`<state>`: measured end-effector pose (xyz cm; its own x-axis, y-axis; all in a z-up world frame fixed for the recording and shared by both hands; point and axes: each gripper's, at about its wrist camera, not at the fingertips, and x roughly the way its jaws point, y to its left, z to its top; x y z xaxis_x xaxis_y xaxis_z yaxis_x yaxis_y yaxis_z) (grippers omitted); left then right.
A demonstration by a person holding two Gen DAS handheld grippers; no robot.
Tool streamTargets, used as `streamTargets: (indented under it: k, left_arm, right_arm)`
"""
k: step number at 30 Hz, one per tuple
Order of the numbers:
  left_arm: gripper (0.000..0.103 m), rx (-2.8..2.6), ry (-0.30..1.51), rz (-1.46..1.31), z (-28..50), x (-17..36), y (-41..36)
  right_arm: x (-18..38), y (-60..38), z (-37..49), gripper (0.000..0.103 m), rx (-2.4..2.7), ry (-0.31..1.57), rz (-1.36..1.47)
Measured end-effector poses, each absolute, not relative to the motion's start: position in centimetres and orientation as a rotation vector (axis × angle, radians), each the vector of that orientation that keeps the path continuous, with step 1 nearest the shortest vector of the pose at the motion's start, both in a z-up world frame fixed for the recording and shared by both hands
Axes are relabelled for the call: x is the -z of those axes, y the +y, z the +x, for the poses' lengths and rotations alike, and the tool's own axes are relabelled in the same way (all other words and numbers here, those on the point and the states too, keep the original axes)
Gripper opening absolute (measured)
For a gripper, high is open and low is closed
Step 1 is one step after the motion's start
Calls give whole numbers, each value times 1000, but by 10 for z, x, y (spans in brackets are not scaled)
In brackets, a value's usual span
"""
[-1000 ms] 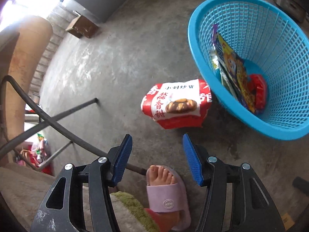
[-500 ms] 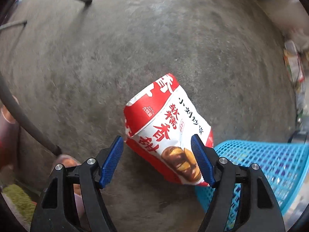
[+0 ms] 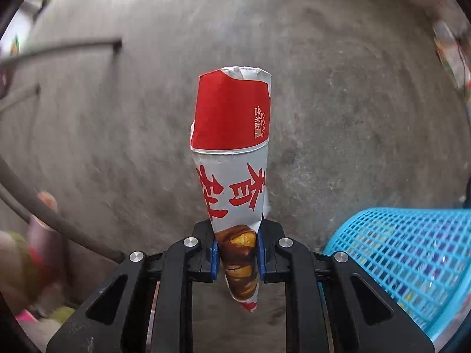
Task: Collect trash
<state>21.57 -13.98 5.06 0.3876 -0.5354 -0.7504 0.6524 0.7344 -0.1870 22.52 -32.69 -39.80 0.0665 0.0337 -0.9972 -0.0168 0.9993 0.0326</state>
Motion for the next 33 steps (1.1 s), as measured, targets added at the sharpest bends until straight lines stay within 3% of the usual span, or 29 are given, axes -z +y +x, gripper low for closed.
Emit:
streamTargets:
  k: [7,10,13,16,20,22,26,31,33]
  left_arm:
    - [54,804,872,127,206,-56,-142]
    - [54,808,864,122,203,-58,-142]
    - [54,803,857,113,200,-59,-140]
    - [54,798,850,98,197,-61,-137]
    - [54,780,841,94,194,-62,-130]
    - [54,767,839,88,194,-63,-125]
    - [54,731,838,72,193,-63,-115]
    - [57,698,819,56,185,-64,-97]
    - [57,692,816,44,181,-64,-89]
  right_arm:
    - [237,-399,168,17,-3,1051,546]
    - [170,-424,121,17,79,868,566]
    - [139,-452,78,17,289,797,487]
    - [155,-479,59,18,480,862,395]
    - [230,-497,72,21,607,1034,288]
    - [271,-500,85,34,655,1131,263]
    - [315,-505,99,47,690,1270,235]
    - [266,-514,66,62,735,1128,332]
    - [238,-521,50,63,756,1038,381]
